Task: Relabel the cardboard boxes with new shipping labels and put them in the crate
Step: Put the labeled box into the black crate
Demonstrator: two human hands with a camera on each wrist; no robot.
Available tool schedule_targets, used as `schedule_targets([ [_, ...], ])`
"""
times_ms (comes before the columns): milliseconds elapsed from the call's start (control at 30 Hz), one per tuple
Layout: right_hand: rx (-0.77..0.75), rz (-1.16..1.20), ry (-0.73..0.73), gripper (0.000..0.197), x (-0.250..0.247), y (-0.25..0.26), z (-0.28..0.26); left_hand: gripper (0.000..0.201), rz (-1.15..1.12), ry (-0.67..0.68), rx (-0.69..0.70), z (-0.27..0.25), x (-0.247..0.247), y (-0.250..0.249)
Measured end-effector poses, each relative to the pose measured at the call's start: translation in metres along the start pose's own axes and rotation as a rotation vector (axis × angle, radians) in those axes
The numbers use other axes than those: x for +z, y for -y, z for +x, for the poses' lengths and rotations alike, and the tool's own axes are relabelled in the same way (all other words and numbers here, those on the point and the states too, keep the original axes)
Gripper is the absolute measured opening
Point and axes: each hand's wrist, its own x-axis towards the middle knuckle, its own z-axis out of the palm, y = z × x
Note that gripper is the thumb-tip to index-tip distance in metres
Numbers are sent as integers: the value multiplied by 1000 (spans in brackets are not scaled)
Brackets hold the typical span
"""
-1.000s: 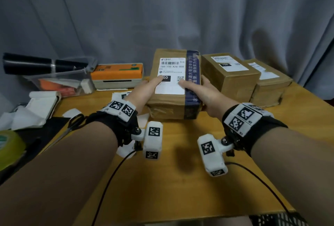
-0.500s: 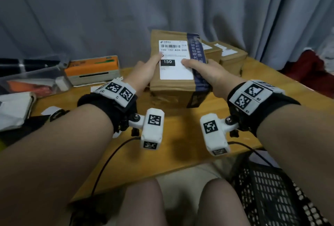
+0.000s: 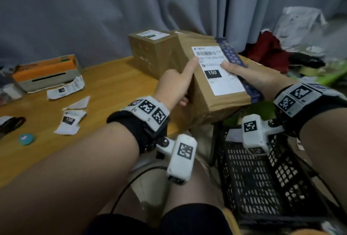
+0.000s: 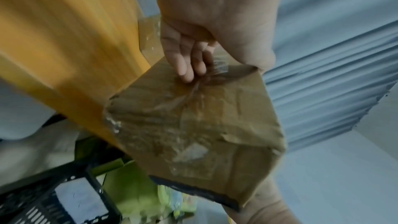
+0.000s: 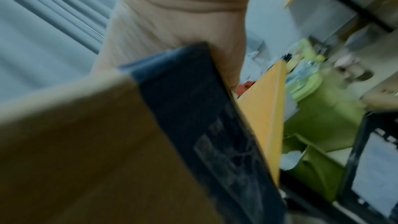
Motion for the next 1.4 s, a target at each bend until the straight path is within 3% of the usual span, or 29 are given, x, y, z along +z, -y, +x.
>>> schedule_targets([
  [133, -28, 49, -241, 54, -55, -37, -11, 62, 57, 105, 110, 14, 70, -19],
  [233, -8, 61, -402, 28, -96, -75, -33, 52, 119, 209, 197, 14, 130, -23],
  [267, 7, 68, -456, 25, -109, -91, -42, 50, 140, 259, 212, 11, 152, -20],
  [367, 67, 89, -584, 41, -141, -141, -71, 48, 177, 408, 219, -9, 212, -1],
  [500, 140, 113, -734, 12, -162, -199, -96, 51, 217, 530, 209, -23, 274, 29],
  [567, 183, 119, -736, 25, -168, -230, -96, 50, 257, 594, 178, -21, 297, 48],
  [667, 274, 129, -724, 66, -172, -273, -79, 46, 306, 624, 116, -9, 320, 88],
  [800, 344, 120, -702, 83, -171, -313, -36, 55, 273, 600, -16, 22, 341, 136],
  [933, 428, 104, -690, 86, -180, -355, 3, 78, 188, 579, -260, 49, 370, 180],
  [1000, 471, 144, -612, 78, -185, -379, 16, 79, 189, 583, -391, 62, 384, 209],
  [1167, 606, 195, -258, 90, -186, -439, 30, 55, 229, 659, -556, 87, 430, 295],
  [1300, 669, 274, -399, 83, -179, -488, 45, 9, 272, 735, -601, 87, 442, 280],
  [1367, 669, 244, -467, 83, -178, -505, 54, 5, 322, 790, -592, 95, 449, 286],
  [1400, 664, 230, -475, 82, -180, -512, 60, 13, 359, 816, -584, 101, 452, 290],
])
